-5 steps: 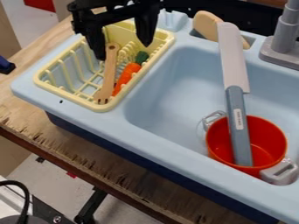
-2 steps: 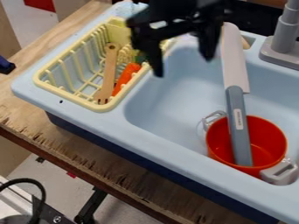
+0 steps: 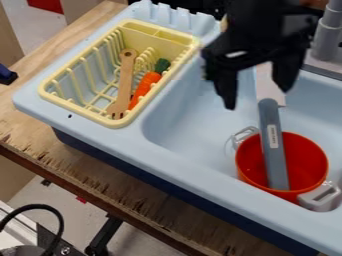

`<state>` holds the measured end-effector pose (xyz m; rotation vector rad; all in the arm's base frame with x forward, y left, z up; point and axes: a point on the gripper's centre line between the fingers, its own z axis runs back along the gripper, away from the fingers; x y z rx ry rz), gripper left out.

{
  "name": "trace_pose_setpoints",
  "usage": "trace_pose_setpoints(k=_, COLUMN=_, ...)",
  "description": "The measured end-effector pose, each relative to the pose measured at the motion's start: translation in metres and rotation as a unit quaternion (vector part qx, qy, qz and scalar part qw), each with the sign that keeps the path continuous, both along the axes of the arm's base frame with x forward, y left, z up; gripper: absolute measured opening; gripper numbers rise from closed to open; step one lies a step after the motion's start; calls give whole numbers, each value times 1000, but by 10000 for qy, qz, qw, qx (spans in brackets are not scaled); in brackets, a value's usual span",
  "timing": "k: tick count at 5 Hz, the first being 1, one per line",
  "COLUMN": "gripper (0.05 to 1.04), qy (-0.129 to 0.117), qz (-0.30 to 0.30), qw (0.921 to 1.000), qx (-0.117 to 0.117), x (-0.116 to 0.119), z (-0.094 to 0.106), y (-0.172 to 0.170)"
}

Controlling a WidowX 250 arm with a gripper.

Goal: Put the gray knife on the yellow drainer on the left side of the sink

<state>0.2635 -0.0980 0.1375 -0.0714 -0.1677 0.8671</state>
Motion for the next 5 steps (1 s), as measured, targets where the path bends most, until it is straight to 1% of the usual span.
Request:
trace_pose_setpoints(k=1, gripper=999, qy=-155, qz=-43, qw=9999, qx=56, x=6, z=-15, y=-14)
trace_pose_setpoints(k=2, gripper=999, qy=-266, qz=-77, qw=9996, qx=89, x=6, z=-21, y=-21)
trace_pose_setpoints(k=3, gripper=999, qy=-270, qz=28, qw=9986, qx=448, x=9, z=-42, y=-23)
trace_pose_setpoints(k=4, gripper=988, qy=-257, qz=-16, qw=9980, qx=571, x=10, z=-48, y=-23)
trace_pose_setpoints(k=5, gripper=913, qy=-327, qz=57, qw=9977, qx=598, x=11, z=-50, y=-21)
